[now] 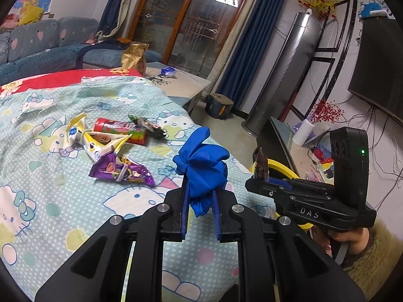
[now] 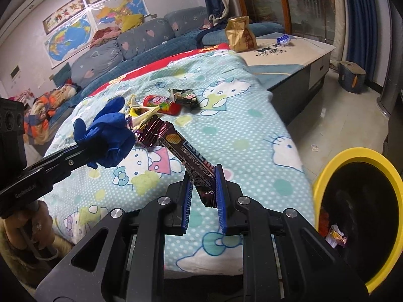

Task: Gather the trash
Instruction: 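Carry the blue bag and chocolate bar wrapper with both grippers over the yellow bin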

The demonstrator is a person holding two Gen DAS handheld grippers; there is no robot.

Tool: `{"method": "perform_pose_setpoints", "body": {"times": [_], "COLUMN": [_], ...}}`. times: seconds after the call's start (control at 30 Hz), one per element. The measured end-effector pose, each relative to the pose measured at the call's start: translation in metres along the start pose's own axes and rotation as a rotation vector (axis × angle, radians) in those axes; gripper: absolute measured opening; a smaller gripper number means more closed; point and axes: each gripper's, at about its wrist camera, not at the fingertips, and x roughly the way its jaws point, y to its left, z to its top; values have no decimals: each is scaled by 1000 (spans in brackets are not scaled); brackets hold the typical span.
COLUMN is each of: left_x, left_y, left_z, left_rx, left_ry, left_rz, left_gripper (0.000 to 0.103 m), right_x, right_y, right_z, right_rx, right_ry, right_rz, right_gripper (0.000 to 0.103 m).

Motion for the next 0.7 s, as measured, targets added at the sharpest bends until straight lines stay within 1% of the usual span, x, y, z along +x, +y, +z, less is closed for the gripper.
{"method": "perform_pose_setpoints", "body": {"times": [0.7], "left_x": [8], "left_y": [-41], "left_z": [-3], "left_rx": [72], "left_ry": [12], "left_rz": [-54], "left_gripper": [15], "right_x": [-37], "right_y": [-51], "right_z": [-6], "right_rx": [105], "right_ry": [-61], "right_rz": [-94], "right_gripper": [13]}}
